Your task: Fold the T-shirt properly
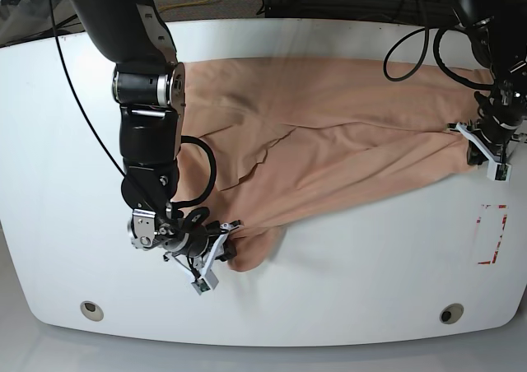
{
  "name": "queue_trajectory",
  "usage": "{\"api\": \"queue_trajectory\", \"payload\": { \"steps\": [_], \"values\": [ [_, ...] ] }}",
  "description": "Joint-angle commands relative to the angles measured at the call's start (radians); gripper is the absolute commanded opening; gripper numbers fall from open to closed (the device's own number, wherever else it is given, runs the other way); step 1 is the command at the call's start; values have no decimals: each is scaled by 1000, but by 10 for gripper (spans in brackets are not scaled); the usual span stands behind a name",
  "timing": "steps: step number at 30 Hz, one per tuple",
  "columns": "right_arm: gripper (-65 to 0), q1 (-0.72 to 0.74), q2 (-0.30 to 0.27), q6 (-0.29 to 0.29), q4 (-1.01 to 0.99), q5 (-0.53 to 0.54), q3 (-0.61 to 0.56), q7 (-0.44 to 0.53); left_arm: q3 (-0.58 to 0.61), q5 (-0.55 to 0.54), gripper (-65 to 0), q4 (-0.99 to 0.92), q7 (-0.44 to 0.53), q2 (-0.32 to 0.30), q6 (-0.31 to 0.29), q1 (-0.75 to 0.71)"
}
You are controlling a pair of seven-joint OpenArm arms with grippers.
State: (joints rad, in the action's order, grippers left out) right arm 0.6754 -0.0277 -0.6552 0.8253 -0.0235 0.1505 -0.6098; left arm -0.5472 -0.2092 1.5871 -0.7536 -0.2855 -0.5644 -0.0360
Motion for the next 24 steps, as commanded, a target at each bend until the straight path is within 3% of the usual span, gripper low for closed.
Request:
{"api": "queue_trajectory", "payload": {
  "steps": [1,9,15,20,21,24],
  "values": [
    [-650,22,-2,-7,121,15,1,-29,-9,-12,-650,42,29,-19,2,29],
    [-650,-96,-7,-7,452,17,-1,-221,-9,-12,-650,114,29,-19,1,35],
    [-650,-135,-27,-10,447,20,-1,-223,-9,-12,-650,109,30,-36,1,61],
    [-650,-130,-34,-19,328,15,-1,-143,-7,-12,-650,83,30,-42,1,71],
    [-628,-125,-34,-19,280,15,-1,-111,-7,-12,-650,72,30,-42,1,72],
    [-472,-78,-38,-18,159,13,2,-12,-7,-12,-650,58,30,-44,1,78]
  ]
}}
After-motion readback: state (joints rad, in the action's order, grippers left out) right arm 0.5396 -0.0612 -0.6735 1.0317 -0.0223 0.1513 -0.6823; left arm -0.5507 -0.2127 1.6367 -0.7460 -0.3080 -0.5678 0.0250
